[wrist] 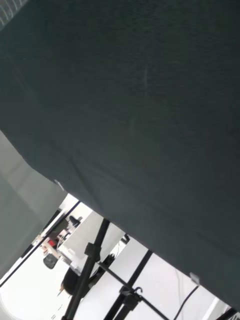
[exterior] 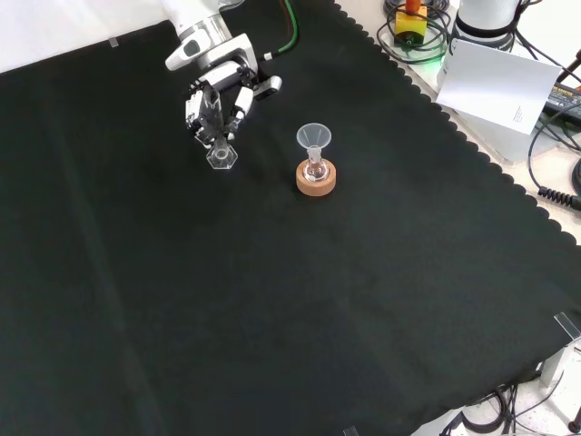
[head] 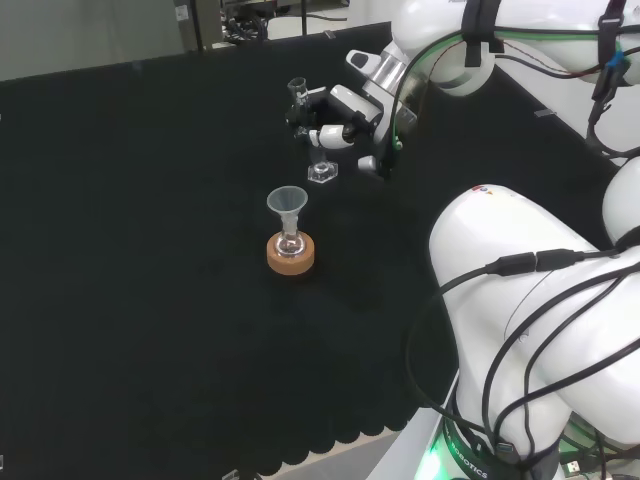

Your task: Put the graduated cylinder back on the table.

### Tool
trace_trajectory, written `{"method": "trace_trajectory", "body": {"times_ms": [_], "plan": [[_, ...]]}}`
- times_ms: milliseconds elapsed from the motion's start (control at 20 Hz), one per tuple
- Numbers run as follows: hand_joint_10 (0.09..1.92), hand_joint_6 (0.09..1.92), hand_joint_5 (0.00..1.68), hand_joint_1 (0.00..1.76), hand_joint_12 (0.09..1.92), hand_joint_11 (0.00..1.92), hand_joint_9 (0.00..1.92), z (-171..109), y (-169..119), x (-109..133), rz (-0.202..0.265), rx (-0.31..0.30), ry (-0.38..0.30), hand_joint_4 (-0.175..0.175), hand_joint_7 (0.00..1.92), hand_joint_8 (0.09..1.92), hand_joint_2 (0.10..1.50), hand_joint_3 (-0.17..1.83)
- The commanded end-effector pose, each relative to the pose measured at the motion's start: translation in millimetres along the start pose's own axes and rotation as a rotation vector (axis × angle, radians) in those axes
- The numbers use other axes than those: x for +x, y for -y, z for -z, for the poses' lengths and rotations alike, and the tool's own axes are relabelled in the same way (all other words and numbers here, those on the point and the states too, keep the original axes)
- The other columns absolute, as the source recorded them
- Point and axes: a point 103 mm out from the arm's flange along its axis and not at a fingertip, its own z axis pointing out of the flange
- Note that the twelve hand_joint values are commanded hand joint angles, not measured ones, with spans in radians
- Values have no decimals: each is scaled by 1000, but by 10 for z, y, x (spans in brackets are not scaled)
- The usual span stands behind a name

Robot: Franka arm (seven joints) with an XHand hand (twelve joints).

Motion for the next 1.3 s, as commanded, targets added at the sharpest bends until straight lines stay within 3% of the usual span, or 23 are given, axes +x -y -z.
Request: {"method": "trace_trajectory", "body": {"times_ms": [50,600,1300], "plan": [[491,920,936,1343,881,987,1141,-123,-94,-108,1,-17,-64,-4,851,1246,1180,-4],[490,920,937,1343,884,984,1137,-209,-159,-290,-6,-53,-101,-5,851,1246,1180,-4],[505,928,900,1331,937,918,1062,-233,-176,-381,-37,-12,-121,-16,795,1322,1204,4]]}}
